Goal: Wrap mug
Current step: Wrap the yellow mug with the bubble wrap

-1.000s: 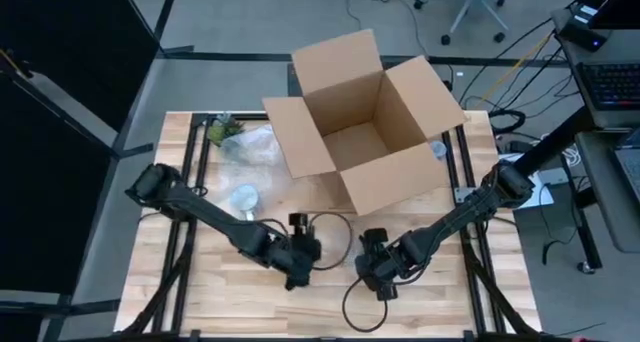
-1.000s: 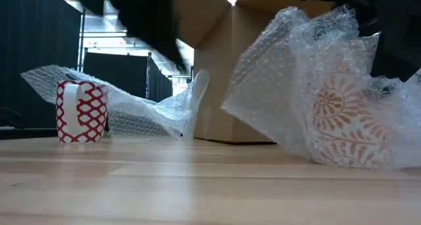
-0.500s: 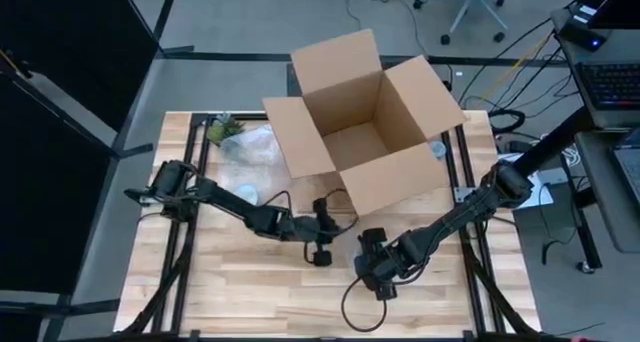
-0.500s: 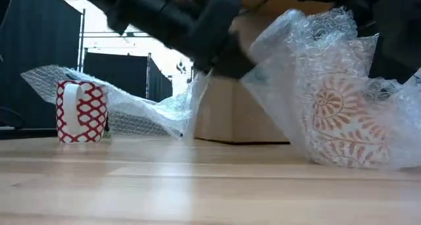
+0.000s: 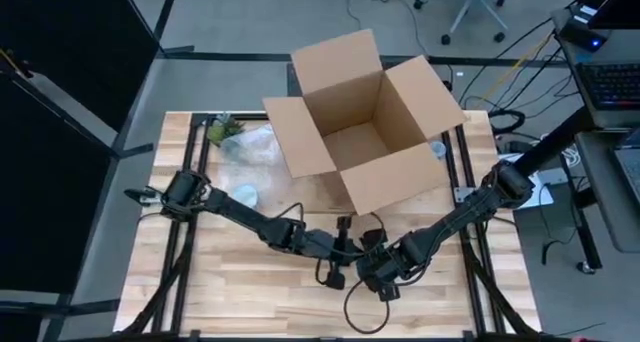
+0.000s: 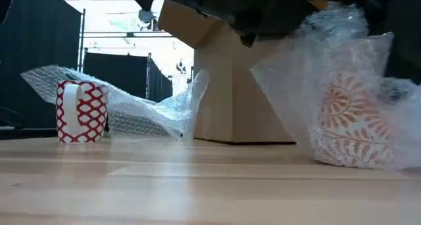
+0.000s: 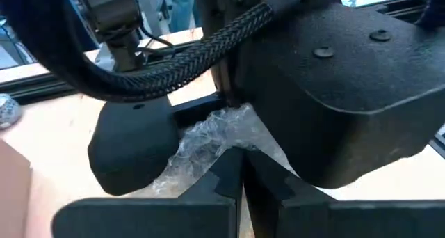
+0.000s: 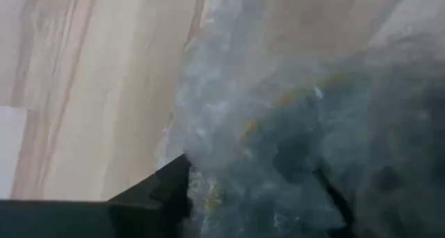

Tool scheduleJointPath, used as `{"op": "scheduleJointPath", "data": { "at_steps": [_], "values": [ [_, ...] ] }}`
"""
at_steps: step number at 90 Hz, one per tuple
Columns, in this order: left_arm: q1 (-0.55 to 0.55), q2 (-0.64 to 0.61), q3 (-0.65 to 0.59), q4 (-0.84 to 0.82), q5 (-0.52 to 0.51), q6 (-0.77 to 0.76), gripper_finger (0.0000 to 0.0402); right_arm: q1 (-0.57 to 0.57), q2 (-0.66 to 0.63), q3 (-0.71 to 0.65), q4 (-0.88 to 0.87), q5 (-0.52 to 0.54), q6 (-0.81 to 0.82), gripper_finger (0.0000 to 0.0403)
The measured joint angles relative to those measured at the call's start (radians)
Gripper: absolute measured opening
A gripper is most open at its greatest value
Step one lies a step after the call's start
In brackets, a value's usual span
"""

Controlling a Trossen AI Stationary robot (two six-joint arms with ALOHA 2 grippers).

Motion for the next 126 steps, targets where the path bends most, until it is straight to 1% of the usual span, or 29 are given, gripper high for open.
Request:
{"op": "scheduleJointPath", "data": {
  "at_steps": [10, 16, 27, 43, 68, 83, 93, 103, 110, 116, 121, 126],
  "values": [
    [0.002, 0.012, 0.003, -0.011, 0.009, -0.02, 0.0, 0.005, -0.025, 0.001, -0.014, -0.006, 0.007, 0.0192],
    [0.002, 0.014, 0.004, -0.027, 0.011, -0.021, 0.0, 0.005, -0.046, 0.012, -0.051, -0.015, 0.025, 0.0192],
    [-0.001, 0.02, 0.001, -0.05, 0.013, -0.022, 0.0, 0.001, -0.125, 0.061, -0.109, 0.007, 0.039, 0.0192],
    [0.001, 0.023, -0.002, -0.065, 0.013, -0.021, 0.0, 0.017, -0.196, 0.065, -0.155, 0.005, 0.059, 0.0192],
    [0.005, 0.028, -0.006, -0.066, -0.02, -0.022, 0.0, 0.021, -0.207, 0.068, -0.184, 0.015, 0.067, 0.0192],
    [0.005, 0.027, -0.006, -0.064, -0.024, -0.022, 0.0, 0.021, -0.225, 0.072, -0.171, 0.004, 0.081, 0.0192],
    [0.006, 0.027, -0.006, -0.06, -0.025, -0.023, 0.0, 0.036, -0.276, 0.111, -0.26, 0.002, 0.121, 0.0192],
    [0.006, 0.027, -0.006, -0.057, -0.028, -0.024, 0.0, 0.066, -0.348, 0.122, -0.386, 0.014, 0.222, 0.0192],
    [0.006, 0.027, -0.006, -0.057, -0.028, -0.024, 0.0, 0.105, -0.384, 0.087, -0.45, 0.072, 0.314, 0.0192],
    [0.007, 0.026, -0.006, -0.055, -0.028, -0.026, 0.0, 0.145, -0.396, 0.007, -0.44, 0.121, 0.368, 0.0192],
    [0.007, 0.025, -0.006, -0.053, -0.028, -0.026, 0.0, 0.164, -0.394, -0.077, -0.374, 0.151, 0.396, 0.0192],
    [0.008, 0.025, -0.006, -0.052, -0.029, -0.026, 0.0, 0.17, -0.393, -0.171, -0.26, 0.158, 0.4, 0.0192]
  ]
}}
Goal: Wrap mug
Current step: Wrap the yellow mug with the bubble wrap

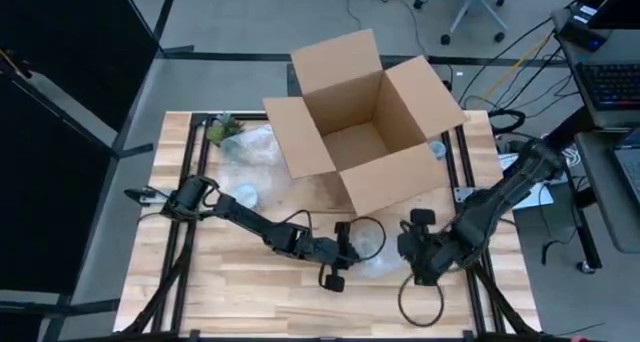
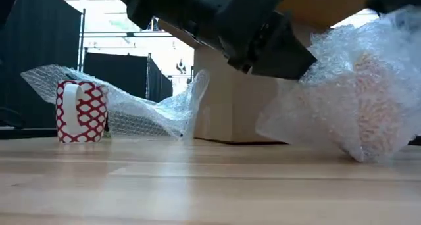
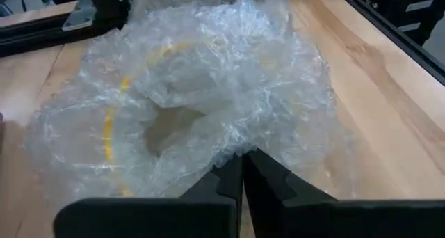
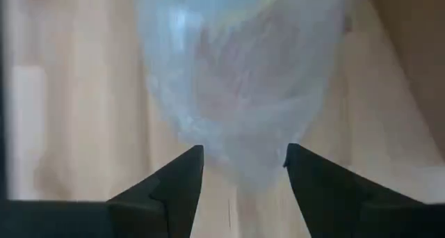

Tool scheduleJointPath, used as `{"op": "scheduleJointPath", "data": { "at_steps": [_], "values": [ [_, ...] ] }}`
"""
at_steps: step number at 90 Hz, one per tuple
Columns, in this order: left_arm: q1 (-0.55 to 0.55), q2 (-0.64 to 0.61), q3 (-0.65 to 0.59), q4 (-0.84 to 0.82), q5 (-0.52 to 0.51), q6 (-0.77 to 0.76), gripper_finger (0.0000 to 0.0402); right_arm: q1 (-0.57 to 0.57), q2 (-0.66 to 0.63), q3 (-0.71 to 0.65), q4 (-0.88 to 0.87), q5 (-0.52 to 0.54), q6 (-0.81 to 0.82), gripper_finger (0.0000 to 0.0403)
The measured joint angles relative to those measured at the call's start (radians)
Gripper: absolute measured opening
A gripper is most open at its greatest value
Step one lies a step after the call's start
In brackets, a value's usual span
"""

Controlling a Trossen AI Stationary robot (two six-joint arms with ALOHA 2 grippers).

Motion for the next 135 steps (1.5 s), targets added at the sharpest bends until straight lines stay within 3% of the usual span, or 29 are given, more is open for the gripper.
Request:
{"op": "scheduleJointPath", "data": {
  "at_steps": [12, 22, 45, 57, 71, 89, 113, 135],
  "values": [
    [0.002, 0.0, 0.0, 0.0, 0.0, 0.0, 0.0, -0.025, 0.0, -0.21, 0.305, 0.038, -0.02, 0.0192],
    [0.009, 0.0, 0.025, -0.046, 0.0, 0.0, 0.0, -0.061, -0.001, -0.294, 0.478, 0.084, -0.076, 0.0192],
    [0.056, -0.003, 0.22, -0.368, 0.012, 0.003, 0.0, -0.125, 0.003, -0.319, 0.618, 0.088, -0.239, 0.0192],
    [0.076, 0.0, 0.346, -0.573, 0.096, -0.021, 0.0, -0.143, 0.018, -0.32, 0.71, 0.087, -0.31, 0.0192],
    [0.087, 0.096, 0.441, -0.734, 0.214, -0.027, 0.0, -0.156, 0.06, -0.318, 0.788, 0.087, -0.353, 0.0192],
    [0.07, 0.195, 0.541, -0.871, 0.235, -0.025, 0.0, -0.159, 0.101, -0.318, 0.824, 0.081, -0.349, 0.0192],
    [0.099, 0.212, 0.54, -0.857, 0.287, -0.029, 0.0, -0.16, 0.101, -0.318, 0.818, 0.079, -0.357, 0.0192],
    [0.1, 0.205, 0.555, -0.851, 0.288, -0.037, 0.0, -0.121, -0.069, -0.217, 0.436, -0.019, -0.274, 0.0192]
  ]
}}
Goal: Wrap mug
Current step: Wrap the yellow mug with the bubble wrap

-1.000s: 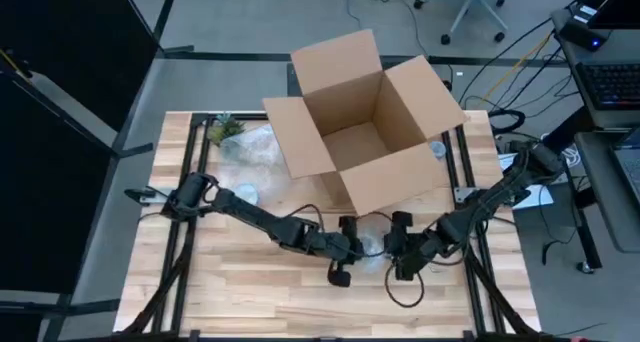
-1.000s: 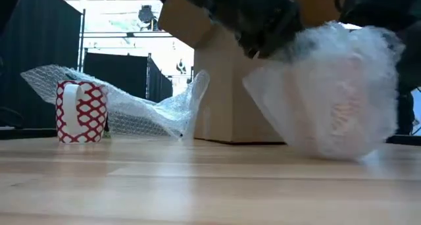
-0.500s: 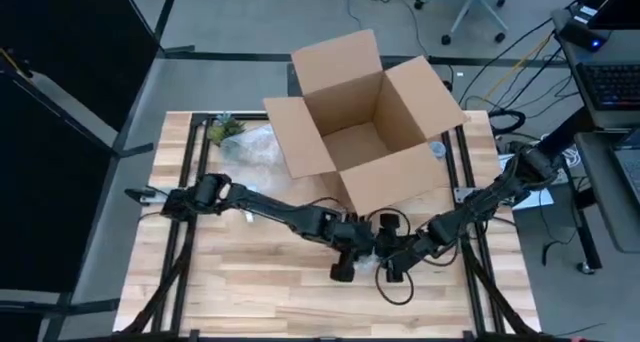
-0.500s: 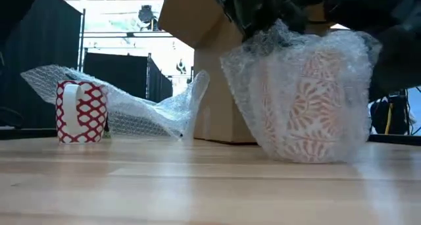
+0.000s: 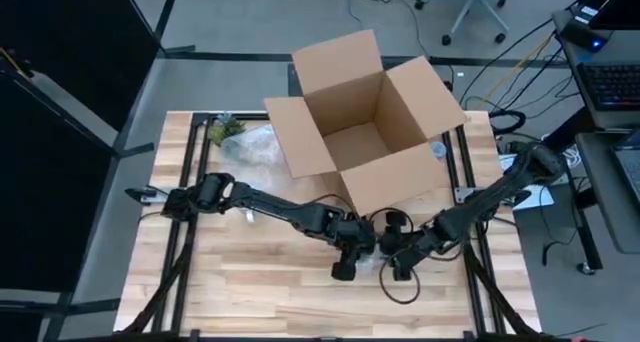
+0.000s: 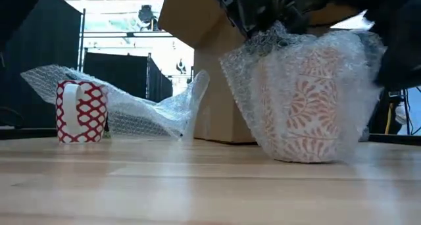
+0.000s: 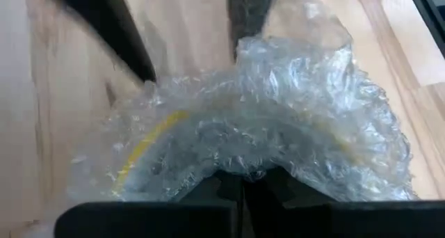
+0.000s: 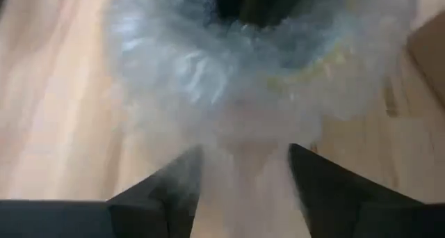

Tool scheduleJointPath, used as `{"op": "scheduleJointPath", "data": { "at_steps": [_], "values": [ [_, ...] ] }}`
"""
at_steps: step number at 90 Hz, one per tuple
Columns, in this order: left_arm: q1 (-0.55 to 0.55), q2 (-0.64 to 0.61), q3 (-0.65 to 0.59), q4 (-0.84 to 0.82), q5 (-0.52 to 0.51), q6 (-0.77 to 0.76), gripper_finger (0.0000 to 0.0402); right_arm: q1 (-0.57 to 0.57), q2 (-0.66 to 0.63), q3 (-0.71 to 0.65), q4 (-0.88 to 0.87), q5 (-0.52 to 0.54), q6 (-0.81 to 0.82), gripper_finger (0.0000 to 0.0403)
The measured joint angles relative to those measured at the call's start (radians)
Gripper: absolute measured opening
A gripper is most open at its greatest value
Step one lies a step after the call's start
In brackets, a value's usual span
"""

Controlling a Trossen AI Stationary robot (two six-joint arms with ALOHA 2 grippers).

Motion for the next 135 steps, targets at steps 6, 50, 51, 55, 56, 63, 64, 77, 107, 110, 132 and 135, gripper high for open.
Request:
{"op": "scheduleJointPath", "data": {
  "at_steps": [6, 50, 51, 55, 56, 63, 64, 77, 107, 110, 132, 135],
  "values": [
    [0.0, 0.002, 0.008, -0.001, 0.0, 0.0, 0.0, 0.026, -0.052, 0.025, -0.085, -0.001, 0.035, 0.0192],
    [-0.002, 0.002, 0.014, 0.008, 0.011, 0.047, 0.0, 0.198, 0.036, 0.032, 0.203, 0.289, -0.277, 0.0192],
    [-0.002, 0.002, 0.014, 0.009, 0.011, 0.049, 0.0, 0.193, 0.043, 0.032, 0.209, 0.291, -0.294, 0.0192],
    [-0.002, 0.002, 0.014, 0.009, 0.011, 0.05, 0.0, 0.175, 0.071, 0.032, 0.229, 0.291, -0.354, 0.0192],
    [-0.002, 0.002, 0.014, 0.009, 0.011, 0.05, 0.0, 0.17, 0.078, 0.032, 0.232, 0.29, -0.366, 0.0192],
    [-0.002, 0.002, 0.014, 0.009, 0.011, 0.049, 0.0, 0.139, 0.116, 0.032, 0.241, 0.286, -0.426, 0.0192],
    [-0.002, 0.002, 0.014, 0.009, 0.011, 0.049, 0.0, 0.134, 0.121, 0.032, 0.242, 0.286, -0.433, 0.0192],
    [-0.002, 0.002, 0.013, 0.009, 0.011, 0.05, 0.0, 0.091, 0.158, 0.032, 0.294, 0.284, -0.522, 0.0192],
    [-0.009, -0.019, 0.015, -0.045, 0.01, 0.092, 0.0, 0.089, 0.16, 0.032, 0.259, 0.263, -0.556, 0.0192],
    [-0.01, -0.024, 0.014, -0.056, 0.008, 0.095, 0.0, 0.089, 0.16, 0.032, 0.264, 0.265, -0.559, 0.0192],
    [-0.028, -0.113, 0.003, -0.065, -0.04, 0.097, 0.0, 0.083, 0.168, 0.031, 0.252, 0.253, -0.519, 0.0192],
    [-0.03, -0.128, 0.006, -0.048, -0.045, 0.097, 0.0, 0.082, 0.168, 0.031, 0.254, 0.252, -0.518, 0.0192]
  ]
}}
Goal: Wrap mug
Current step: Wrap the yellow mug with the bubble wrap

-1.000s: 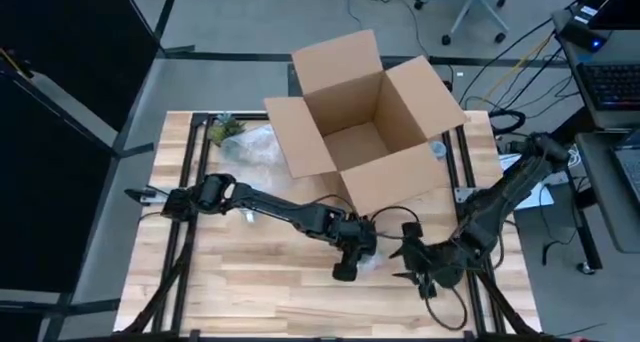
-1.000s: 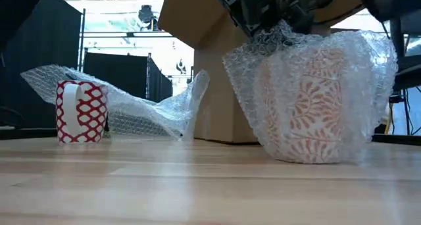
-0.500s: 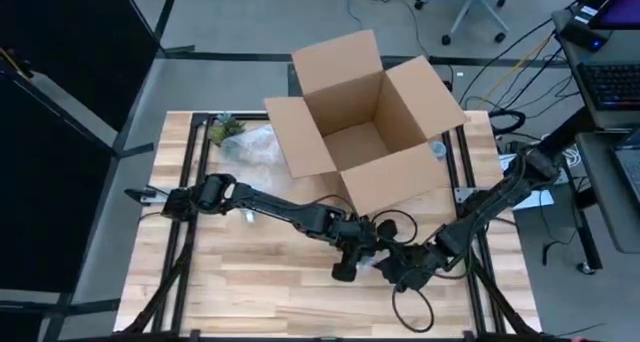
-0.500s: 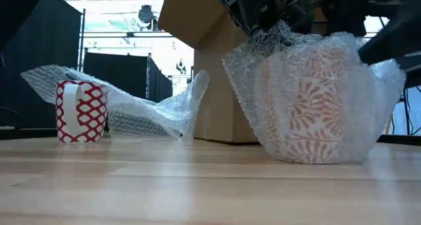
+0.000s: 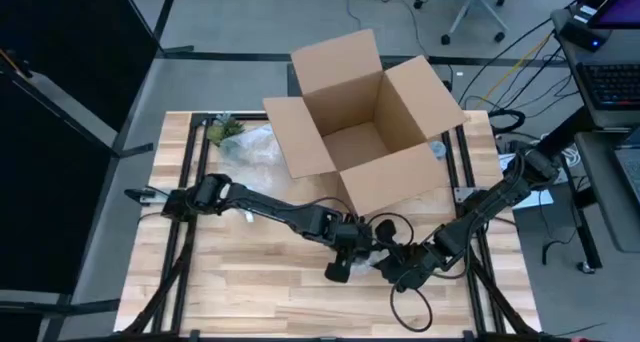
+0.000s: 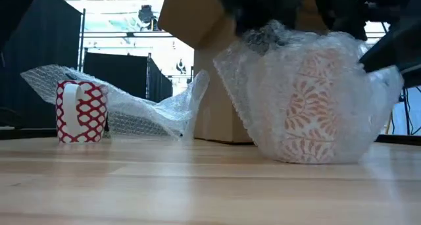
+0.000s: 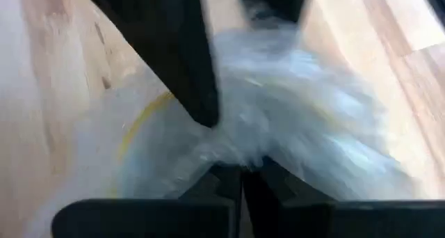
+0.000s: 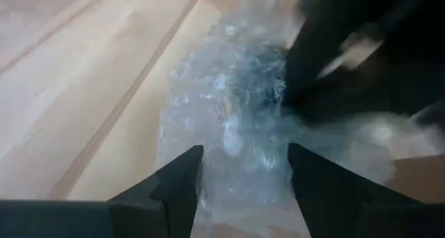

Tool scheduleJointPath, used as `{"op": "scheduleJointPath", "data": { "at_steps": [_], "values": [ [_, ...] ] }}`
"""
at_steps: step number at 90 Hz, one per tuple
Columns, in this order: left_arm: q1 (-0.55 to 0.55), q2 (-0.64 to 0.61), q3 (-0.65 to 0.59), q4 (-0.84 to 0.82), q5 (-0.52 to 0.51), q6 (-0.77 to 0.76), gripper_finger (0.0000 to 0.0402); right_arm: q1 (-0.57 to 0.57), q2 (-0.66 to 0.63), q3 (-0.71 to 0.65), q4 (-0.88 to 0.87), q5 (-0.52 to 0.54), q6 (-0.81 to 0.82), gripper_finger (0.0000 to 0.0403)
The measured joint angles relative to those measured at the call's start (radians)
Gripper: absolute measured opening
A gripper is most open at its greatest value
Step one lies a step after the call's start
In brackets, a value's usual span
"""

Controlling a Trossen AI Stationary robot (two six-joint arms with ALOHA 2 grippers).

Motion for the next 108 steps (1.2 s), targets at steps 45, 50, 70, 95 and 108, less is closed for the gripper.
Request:
{"op": "scheduleJointPath", "data": {
  "at_steps": [45, 50, 70, 95, 108],
  "values": [
    [-0.054, -0.195, 0.006, -0.157, -0.222, -0.011, 0.0, 0.001, -0.011, 0.004, -0.008, 0.007, 0.017, 0.0192],
    [-0.058, -0.196, 0.006, -0.187, -0.239, -0.032, 0.0, 0.001, -0.018, 0.021, -0.024, 0.007, 0.021, 0.0192],
    [-0.095, -0.196, -0.045, -0.256, -0.246, -0.084, 0.0, 0.032, -0.032, 0.156, -0.299, 0.004, 0.117, 0.0192],
    [-0.108, -0.197, -0.052, -0.224, -0.247, -0.103, 0.0, -0.008, 0.008, 0.221, -0.249, -0.005, 0.09, 0.0192],
    [-0.113, -0.197, -0.052, -0.236, -0.247, -0.109, 0.0, -0.077, 0.093, 0.22, -0.167, -0.147, 0.106, 0.0192]
  ]
}}
